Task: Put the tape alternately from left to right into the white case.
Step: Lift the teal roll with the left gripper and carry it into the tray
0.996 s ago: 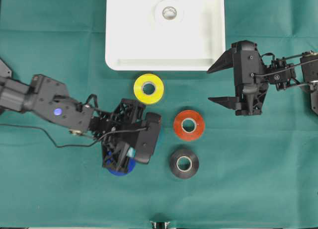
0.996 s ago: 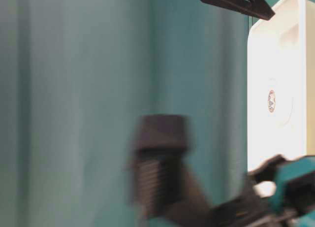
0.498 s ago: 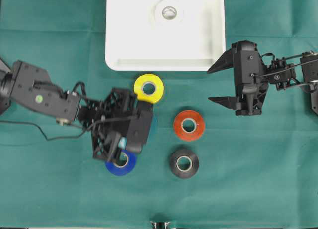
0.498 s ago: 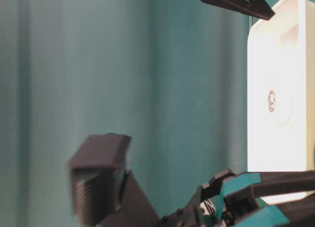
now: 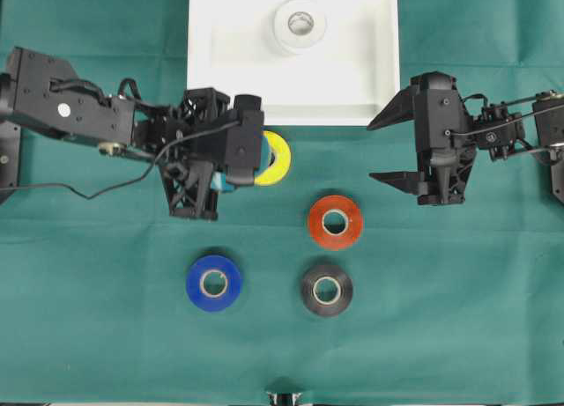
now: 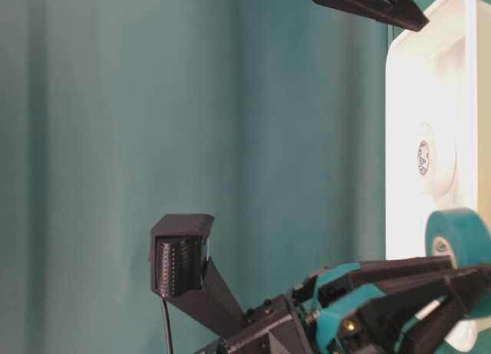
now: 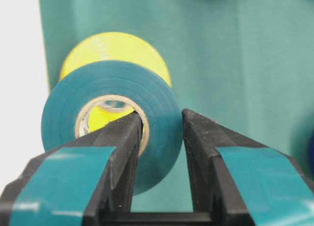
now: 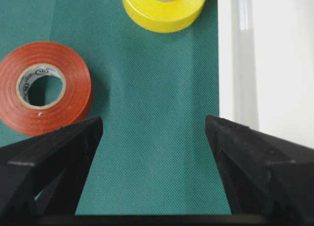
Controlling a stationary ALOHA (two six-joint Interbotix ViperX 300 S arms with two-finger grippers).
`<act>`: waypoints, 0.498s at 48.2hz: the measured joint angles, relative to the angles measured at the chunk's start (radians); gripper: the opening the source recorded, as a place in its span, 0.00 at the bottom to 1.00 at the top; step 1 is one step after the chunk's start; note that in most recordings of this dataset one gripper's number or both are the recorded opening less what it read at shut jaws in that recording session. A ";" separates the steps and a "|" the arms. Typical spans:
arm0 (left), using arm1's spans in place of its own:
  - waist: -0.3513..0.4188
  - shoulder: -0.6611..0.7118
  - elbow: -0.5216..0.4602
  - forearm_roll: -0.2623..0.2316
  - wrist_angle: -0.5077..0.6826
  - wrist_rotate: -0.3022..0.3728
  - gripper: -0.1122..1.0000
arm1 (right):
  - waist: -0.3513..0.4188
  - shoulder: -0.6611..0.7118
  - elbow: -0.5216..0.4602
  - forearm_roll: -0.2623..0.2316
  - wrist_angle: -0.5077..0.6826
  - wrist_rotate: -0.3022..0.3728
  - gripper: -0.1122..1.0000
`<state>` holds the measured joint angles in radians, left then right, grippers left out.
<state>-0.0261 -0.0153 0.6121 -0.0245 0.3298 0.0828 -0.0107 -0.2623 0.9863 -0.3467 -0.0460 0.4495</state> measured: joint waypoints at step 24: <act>0.184 -0.005 0.026 0.000 0.002 0.121 0.32 | 0.002 0.000 0.000 0.000 0.000 0.000 0.85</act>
<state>0.1580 -0.0199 0.6381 -0.0245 0.3313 0.2040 -0.0092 -0.2623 0.9863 -0.3467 -0.0460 0.4495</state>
